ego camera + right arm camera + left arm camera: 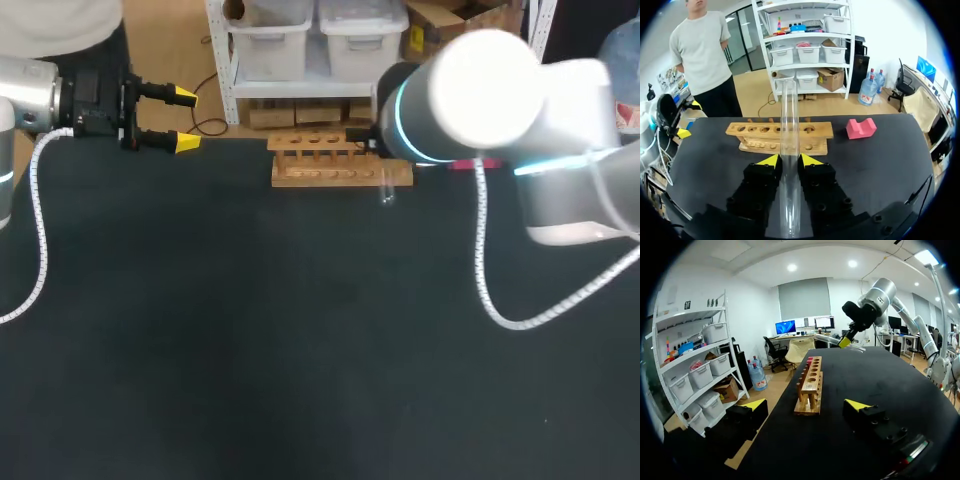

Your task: Grasp the test tube, adjust it, and insert it.

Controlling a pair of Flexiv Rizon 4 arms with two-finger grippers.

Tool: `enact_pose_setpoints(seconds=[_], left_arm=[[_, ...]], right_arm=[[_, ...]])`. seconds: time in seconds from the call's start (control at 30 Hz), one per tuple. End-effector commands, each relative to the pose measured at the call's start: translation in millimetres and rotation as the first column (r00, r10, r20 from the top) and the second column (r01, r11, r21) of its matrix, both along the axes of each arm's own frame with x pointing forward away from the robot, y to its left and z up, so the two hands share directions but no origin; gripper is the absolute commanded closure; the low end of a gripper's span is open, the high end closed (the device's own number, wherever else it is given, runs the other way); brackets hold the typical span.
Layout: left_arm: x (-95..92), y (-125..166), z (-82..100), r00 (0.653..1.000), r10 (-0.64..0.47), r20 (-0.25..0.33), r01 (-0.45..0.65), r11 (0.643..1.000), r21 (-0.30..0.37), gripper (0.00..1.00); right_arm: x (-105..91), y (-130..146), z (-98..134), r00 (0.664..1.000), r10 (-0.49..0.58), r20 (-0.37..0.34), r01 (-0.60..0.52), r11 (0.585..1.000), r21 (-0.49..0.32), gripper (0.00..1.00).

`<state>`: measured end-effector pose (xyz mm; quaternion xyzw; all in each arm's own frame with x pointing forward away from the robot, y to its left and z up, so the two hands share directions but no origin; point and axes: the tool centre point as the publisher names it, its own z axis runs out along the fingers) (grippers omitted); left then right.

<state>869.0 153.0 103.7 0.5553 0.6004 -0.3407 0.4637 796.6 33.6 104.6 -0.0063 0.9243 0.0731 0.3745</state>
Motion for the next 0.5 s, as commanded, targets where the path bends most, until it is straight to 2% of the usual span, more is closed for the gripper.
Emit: enact_pose_setpoints(seconds=[0.03, 0.23, 0.5], left_arm=[[0.9, 0.3, -0.9, 1.000, -0.002, 0.001, 0.002, 1.000, -0.001, 0.00], [0.9, 0.3, -0.9, 1.000, -0.002, 0.001, 0.002, 1.000, -0.001, 0.00], [0.9, 0.3, -0.9, 1.000, -0.002, 0.001, 0.002, 1.000, -0.001, 0.00]], right_arm=[[19.7, 13.5, -17.8, 1.000, -0.003, -0.018, 0.003, 1.000, -0.015, 1.00], [28.3, 21.7, -37.7, 0.999, 0.003, -0.050, -0.004, 0.999, -0.034, 1.00], [38.4, 21.9, -53.0, 0.997, -0.008, -0.072, 0.004, 0.998, -0.056, 1.00]])
